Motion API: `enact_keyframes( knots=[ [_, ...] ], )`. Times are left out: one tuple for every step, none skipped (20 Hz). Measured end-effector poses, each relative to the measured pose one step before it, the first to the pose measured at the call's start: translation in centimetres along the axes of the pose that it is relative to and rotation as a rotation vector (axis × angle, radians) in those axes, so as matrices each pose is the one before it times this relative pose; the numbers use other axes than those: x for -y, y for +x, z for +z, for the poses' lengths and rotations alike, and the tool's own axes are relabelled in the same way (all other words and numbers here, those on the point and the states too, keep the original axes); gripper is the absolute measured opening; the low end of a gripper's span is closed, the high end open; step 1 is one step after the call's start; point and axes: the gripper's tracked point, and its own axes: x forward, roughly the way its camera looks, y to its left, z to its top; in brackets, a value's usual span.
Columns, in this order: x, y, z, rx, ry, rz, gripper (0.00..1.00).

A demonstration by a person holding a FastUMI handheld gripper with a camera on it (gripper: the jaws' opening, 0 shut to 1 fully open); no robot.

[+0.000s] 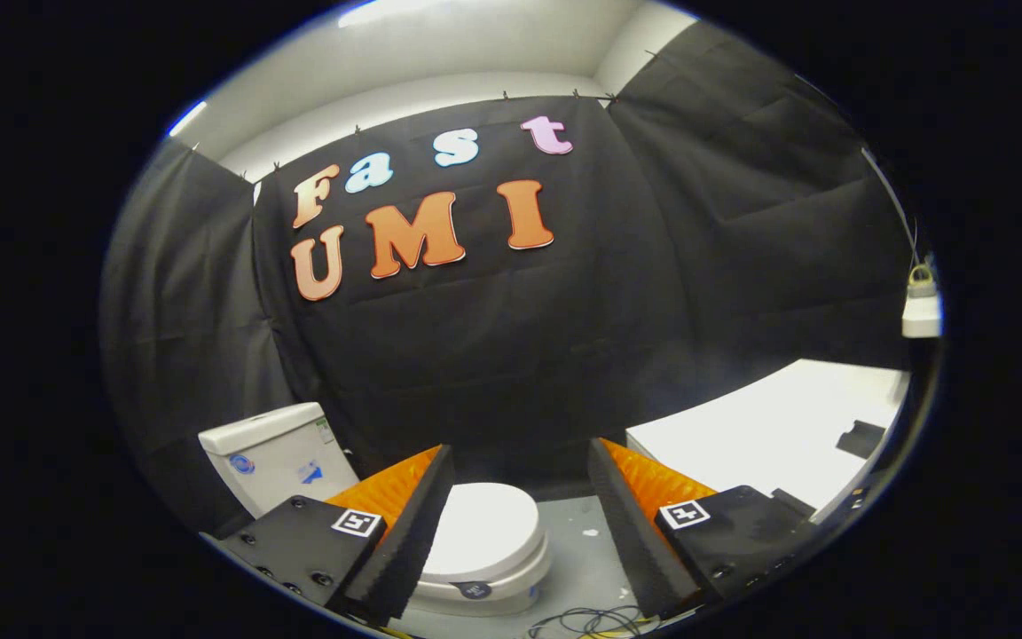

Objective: Open the toilet lid.

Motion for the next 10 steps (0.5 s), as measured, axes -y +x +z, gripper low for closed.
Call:
enact_keyframes(
  knots=[
    [0.363,1.522,-0.249,-0.00375,0.02222,-0.00353,0.98],
    [0.324,1.387,-0.542,-0.00148,-0.00179,-0.01087,0.98],
    [0.255,1.140,-1.120,-0.01928,-0.01235,-0.00472,0.98],
    [-0.110,0.801,-1.616,-0.02700,-0.00339,0.00855,0.98],
    [-0.266,0.802,-1.341,-0.02540,0.01226,0.01212,0.98],
    [-0.391,0.867,-1.081,-0.03812,0.02737,0.01764,0.98],
    [-0.411,0.877,-0.711,-0.02525,0.02865,0.01584,0.98],
    [-0.095,0.805,-0.183,0.00682,0.02096,0.00293,0.98],
    [-0.063,0.509,-0.091,0.01325,0.02202,-0.00125,0.98],
    [-0.184,-0.218,-0.633,-0.00706,0.04214,0.00993,0.98]
  ],
)
